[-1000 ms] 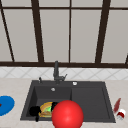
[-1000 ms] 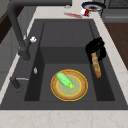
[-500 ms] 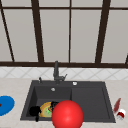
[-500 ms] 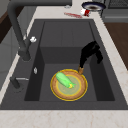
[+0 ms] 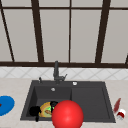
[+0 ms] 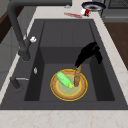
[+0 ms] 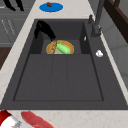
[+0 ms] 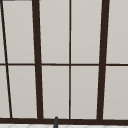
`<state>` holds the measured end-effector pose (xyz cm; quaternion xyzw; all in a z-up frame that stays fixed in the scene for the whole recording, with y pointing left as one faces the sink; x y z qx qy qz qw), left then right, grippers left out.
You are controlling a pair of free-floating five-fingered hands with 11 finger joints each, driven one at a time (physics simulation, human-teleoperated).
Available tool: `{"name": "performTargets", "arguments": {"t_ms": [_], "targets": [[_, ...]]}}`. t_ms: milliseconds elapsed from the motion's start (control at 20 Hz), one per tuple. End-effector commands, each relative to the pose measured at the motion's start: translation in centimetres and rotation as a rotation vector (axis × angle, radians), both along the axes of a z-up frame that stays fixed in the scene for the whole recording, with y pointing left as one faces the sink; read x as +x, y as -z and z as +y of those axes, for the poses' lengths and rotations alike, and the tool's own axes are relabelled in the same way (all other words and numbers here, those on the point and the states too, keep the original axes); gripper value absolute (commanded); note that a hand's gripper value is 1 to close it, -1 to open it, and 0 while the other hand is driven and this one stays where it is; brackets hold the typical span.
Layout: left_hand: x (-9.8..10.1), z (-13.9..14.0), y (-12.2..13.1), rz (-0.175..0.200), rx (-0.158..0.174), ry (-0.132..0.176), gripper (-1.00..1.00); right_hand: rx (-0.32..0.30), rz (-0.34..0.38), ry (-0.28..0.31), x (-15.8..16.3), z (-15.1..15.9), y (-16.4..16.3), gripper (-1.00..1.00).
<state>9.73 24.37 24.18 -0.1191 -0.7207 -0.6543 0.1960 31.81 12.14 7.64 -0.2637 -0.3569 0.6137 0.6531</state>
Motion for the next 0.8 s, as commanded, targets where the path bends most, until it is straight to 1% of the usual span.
{"name": "performTargets", "arguments": {"t_ms": [0, 50, 100, 200, 350, 400, 450, 500, 550, 600, 750], "targets": [[0.0, 0.0, 0.0, 0.000, 0.000, 0.000, 0.00, -0.048, -0.017, -0.017, 0.0, 0.4, -0.3, -1.00], [0.0, 0.0, 0.0, 0.000, 0.000, 0.000, 0.00, -0.056, -0.027, -0.018, 0.0, 0.1, -0.7, -1.00], [0.0, 0.0, 0.0, 0.000, 0.000, 0.000, 0.00, -0.055, -0.023, -0.020, 0.0, 0.1, -0.8, -1.00], [0.0, 0.0, 0.0, 0.000, 0.000, 0.000, 0.00, -0.042, -0.019, -0.029, 0.0, -0.5, -1.1, -1.00], [0.0, 0.0, 0.0, 0.000, 0.000, 0.000, 0.00, 0.001, -0.022, -0.058, 0.1, -2.1, -1.5, -1.00], [0.0, 0.0, 0.0, 0.000, 0.000, 0.000, 0.00, 0.011, -0.021, -0.057, 0.1, -2.5, -1.8, -1.00], [0.0, 0.0, 0.0, 0.000, 0.000, 0.000, 0.00, 0.027, 0.004, -0.051, 0.5, -1.8, -1.5, -1.00], [0.0, 0.0, 0.0, 0.000, 0.000, 0.000, 0.00, 0.023, 0.050, -0.028, 0.6, -1.4, -1.9, -1.00], [0.0, 0.0, 0.0, 0.000, 0.000, 0.000, 0.00, 0.020, 0.043, -0.029, 0.8, -1.4, -1.7, -1.00], [0.0, 0.0, 0.0, 0.000, 0.000, 0.000, 0.00, 0.016, 0.002, -0.028, 0.5, -1.6, -1.6, -1.00], [0.0, 0.0, 0.0, 0.000, 0.000, 0.000, 0.00, 0.011, 0.000, -0.032, 1.0, -1.8, -1.6, -1.00]]}}
